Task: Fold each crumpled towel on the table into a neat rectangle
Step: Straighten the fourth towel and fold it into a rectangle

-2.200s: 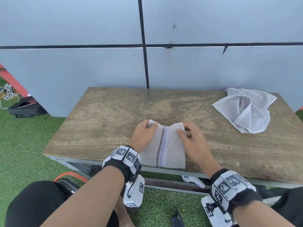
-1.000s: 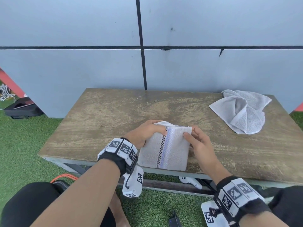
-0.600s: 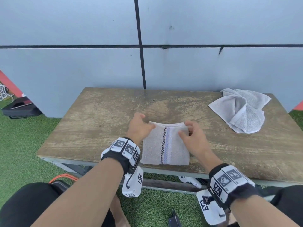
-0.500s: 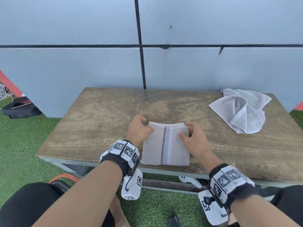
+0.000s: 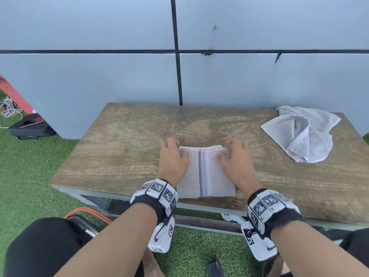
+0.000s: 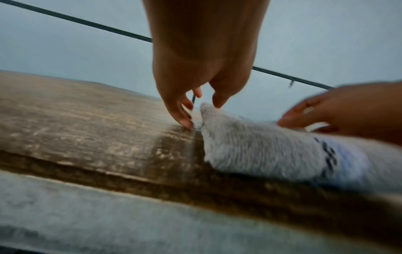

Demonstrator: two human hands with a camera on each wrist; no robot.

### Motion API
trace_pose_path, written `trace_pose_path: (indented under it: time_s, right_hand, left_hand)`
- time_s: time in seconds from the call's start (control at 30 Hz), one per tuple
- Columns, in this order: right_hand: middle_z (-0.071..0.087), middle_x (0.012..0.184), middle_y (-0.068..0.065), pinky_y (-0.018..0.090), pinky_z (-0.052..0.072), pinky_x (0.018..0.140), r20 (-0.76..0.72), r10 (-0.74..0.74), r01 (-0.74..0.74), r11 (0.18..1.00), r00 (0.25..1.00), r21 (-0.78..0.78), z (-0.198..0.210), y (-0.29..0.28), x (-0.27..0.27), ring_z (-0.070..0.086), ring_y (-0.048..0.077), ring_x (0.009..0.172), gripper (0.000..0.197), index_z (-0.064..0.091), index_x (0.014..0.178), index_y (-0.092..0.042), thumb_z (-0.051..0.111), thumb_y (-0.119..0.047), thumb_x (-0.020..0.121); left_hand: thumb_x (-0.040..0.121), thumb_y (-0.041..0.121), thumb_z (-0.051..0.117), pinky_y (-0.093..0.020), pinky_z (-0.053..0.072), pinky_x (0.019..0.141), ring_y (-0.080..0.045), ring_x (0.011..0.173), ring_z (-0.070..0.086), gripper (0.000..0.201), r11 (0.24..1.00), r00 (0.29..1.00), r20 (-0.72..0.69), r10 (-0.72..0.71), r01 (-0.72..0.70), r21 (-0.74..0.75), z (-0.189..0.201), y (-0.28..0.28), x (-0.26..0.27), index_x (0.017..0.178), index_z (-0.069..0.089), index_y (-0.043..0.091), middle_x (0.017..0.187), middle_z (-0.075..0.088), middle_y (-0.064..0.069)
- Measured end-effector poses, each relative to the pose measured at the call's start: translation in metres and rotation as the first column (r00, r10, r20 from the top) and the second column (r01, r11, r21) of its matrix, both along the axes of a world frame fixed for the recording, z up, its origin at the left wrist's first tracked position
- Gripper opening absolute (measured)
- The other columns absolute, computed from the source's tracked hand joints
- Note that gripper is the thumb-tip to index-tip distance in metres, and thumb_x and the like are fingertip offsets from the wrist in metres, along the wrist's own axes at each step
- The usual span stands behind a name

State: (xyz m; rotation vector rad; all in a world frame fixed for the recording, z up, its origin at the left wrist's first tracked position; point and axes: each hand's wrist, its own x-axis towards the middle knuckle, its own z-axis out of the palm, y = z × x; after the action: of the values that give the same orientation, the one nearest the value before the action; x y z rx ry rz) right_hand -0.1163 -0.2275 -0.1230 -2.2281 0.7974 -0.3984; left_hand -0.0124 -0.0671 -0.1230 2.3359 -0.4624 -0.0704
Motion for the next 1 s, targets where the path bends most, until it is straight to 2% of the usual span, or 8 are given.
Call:
trace_pose_path:
  time_s: [0.1,0.2,0.3,0.43,0.57,0.63,0.77,1.0]
  right_hand:
    - [0.04,0.148,0.004,0.041,0.035,0.115,-0.012,0.223,-0.214,0.918,0.975,-0.333,-0.002,0.011,-0.005,0.036,0.021,0.138,0.043,0.045,0.141,-0.017,0.051,-0.027,0.1]
    - [0.013,0.168,-0.005,0.049,0.012,0.125,-0.324,0.397,-0.492,0.814,0.859,-0.308,-0.016,0.019,-0.011,0.005,0.016,0.155,0.051,0.023,0.157,-0.03,0.027,-0.038,0.107]
    - [0.002,0.169,-0.008,0.05,0.004,0.125,-0.444,0.331,-0.49,0.814,0.833,-0.313,-0.025,0.021,-0.014,-0.006,0.011,0.155,0.055,0.009,0.16,-0.034,0.013,-0.045,0.107]
    - [0.034,0.155,0.012,0.048,0.023,0.118,-0.589,0.152,-0.472,0.765,0.794,-0.438,-0.001,0.03,-0.011,0.03,0.031,0.143,0.062,0.03,0.154,-0.019,0.019,-0.052,0.102]
    - [0.058,0.123,0.014,0.044,0.041,0.101,-0.565,0.012,-0.404,0.712,0.825,-0.574,0.018,0.04,-0.018,0.055,0.032,0.114,0.053,0.056,0.123,-0.011,0.035,-0.052,0.097]
    - [0.053,0.134,0.013,0.046,0.04,0.104,-0.448,0.086,-0.368,0.718,0.89,-0.591,0.007,0.042,-0.028,0.05,0.031,0.123,0.05,0.049,0.134,-0.015,0.036,-0.048,0.098]
    - [-0.001,0.169,-0.004,0.048,0.015,0.124,-0.441,0.304,-0.461,0.832,0.845,-0.309,-0.025,0.045,-0.045,0.008,0.023,0.155,0.056,0.006,0.16,-0.036,0.014,-0.051,0.105]
    - [-0.004,0.169,0.003,0.048,0.009,0.124,-0.478,0.26,-0.425,0.861,0.839,-0.279,-0.022,0.053,-0.048,0.007,0.028,0.155,0.063,0.001,0.161,-0.03,0.013,-0.055,0.104]
  left_hand:
    - [0.102,0.033,0.045,-0.04,0.037,0.113,-0.018,0.135,0.039,0.042,0.954,0.932,0.232,-0.28,0.242,0.179,-0.012,-0.002,-0.018,0.139,0.044,0.015,0.146,0.042,-0.003]
    - [0.107,0.048,0.02,-0.05,0.009,0.125,-0.014,0.155,-0.003,0.057,0.833,0.893,0.05,-0.447,0.396,0.387,-0.032,-0.002,-0.031,0.159,0.016,0.027,0.168,0.006,0.007]
    - [0.106,0.053,0.012,-0.055,0.003,0.124,-0.014,0.154,-0.015,0.059,0.782,0.888,0.033,-0.458,0.385,0.49,-0.036,0.0,-0.028,0.16,0.004,0.032,0.168,-0.008,0.01]
    - [0.104,0.056,0.018,-0.057,0.007,0.122,-0.029,0.154,-0.014,0.065,0.77,0.933,0.122,-0.34,0.202,0.605,-0.019,0.006,-0.014,0.161,0.004,0.026,0.168,-0.012,-0.007]
    - [0.106,0.047,0.027,-0.053,0.014,0.122,-0.029,0.155,-0.005,0.06,0.887,0.955,0.163,-0.249,0.157,0.434,-0.006,0.013,-0.023,0.158,0.019,0.017,0.168,-0.002,-0.013]
    - [0.106,0.048,0.023,-0.054,0.012,0.123,-0.023,0.155,-0.007,0.06,0.886,0.94,0.104,-0.324,0.263,0.381,-0.013,0.017,-0.036,0.158,0.016,0.021,0.168,-0.004,-0.007]
    - [0.105,0.052,0.019,-0.051,0.01,0.124,-0.018,0.155,-0.009,0.06,0.842,0.925,0.055,-0.376,0.316,0.438,-0.035,0.03,-0.051,0.16,0.006,0.032,0.169,-0.008,0.002]
    - [0.099,0.063,0.033,-0.047,0.02,0.121,-0.034,0.152,0.012,0.081,0.897,0.996,0.002,-0.087,0.078,0.435,-0.028,0.03,-0.051,0.159,0.008,0.016,0.165,0.011,-0.016]
